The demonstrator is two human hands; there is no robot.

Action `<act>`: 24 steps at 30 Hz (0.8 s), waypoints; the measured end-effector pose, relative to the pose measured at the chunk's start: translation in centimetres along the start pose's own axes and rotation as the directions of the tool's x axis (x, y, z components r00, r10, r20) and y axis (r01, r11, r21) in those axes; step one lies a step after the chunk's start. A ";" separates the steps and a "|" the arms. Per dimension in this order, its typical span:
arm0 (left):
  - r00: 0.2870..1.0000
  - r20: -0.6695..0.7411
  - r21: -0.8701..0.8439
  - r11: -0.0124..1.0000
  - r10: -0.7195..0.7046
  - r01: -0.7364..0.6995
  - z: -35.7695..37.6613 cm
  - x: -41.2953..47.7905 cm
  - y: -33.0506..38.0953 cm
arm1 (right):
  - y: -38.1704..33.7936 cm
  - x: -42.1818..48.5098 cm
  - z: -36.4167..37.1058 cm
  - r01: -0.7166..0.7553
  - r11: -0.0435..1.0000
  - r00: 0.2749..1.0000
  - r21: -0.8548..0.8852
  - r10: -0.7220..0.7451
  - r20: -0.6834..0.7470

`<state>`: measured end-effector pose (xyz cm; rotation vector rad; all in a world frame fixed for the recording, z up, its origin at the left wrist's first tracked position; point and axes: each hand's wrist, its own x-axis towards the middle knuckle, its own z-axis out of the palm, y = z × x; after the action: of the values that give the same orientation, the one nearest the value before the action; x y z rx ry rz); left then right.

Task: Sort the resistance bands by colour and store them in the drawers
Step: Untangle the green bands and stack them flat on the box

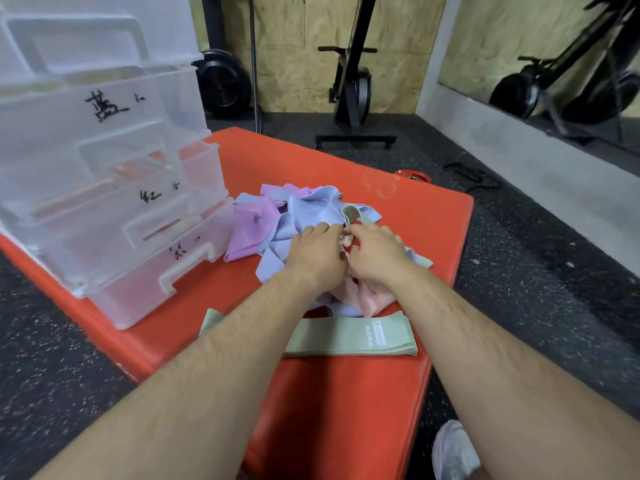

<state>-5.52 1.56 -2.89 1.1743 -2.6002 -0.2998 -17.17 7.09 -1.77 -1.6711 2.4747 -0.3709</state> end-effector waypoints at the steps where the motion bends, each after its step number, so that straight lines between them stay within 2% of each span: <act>1: 1.000 0.002 -0.011 1.000 -0.013 0.013 0.1 0.1 0.0 | -0.1 0.6 0.3 -0.009 0.999 1.000 0.035 0.009 0.013; 4: 1.000 -0.009 -0.014 1.000 -0.025 0.025 0.1 -0.1 -0.2 | 0.1 2.2 1.4 -0.070 0.991 0.995 0.110 0.063 0.072; 7: 0.999 -0.036 -0.025 1.000 -0.010 0.009 -0.4 -0.7 -0.3 | 0.1 2.2 2.4 -0.051 0.996 0.997 0.069 0.047 0.064; 11: 0.998 -0.055 -0.085 0.996 0.004 -0.009 -1.7 -1.2 -0.6 | -0.8 2.1 1.9 -0.064 0.985 0.989 0.161 0.084 -0.123; 13: 0.999 -0.039 -0.135 0.991 0.017 -0.022 -2.4 -1.7 -0.6 | -0.9 1.9 0.8 -0.010 0.969 0.979 0.247 0.060 -0.195; 18: 0.998 -0.057 -0.409 0.911 0.022 -0.043 -4.3 -3.1 -0.4 | -2.1 -1.4 -3.5 0.081 0.799 0.970 0.595 0.075 -0.232; 21: 0.998 -0.056 -0.554 0.831 0.007 -0.037 -5.4 -4.5 -0.3 | -2.5 -3.9 -4.9 0.079 0.666 0.984 0.741 0.066 -0.164; 24: 0.995 -0.083 -0.654 0.756 -0.052 -0.016 -6.3 -5.9 -0.2 | -2.5 -6.2 -5.7 0.077 0.540 0.997 0.838 -0.016 -0.082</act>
<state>0.43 5.37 2.03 0.9124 -2.0952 -1.0353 -14.01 12.73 4.24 -1.2572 1.7252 -1.3854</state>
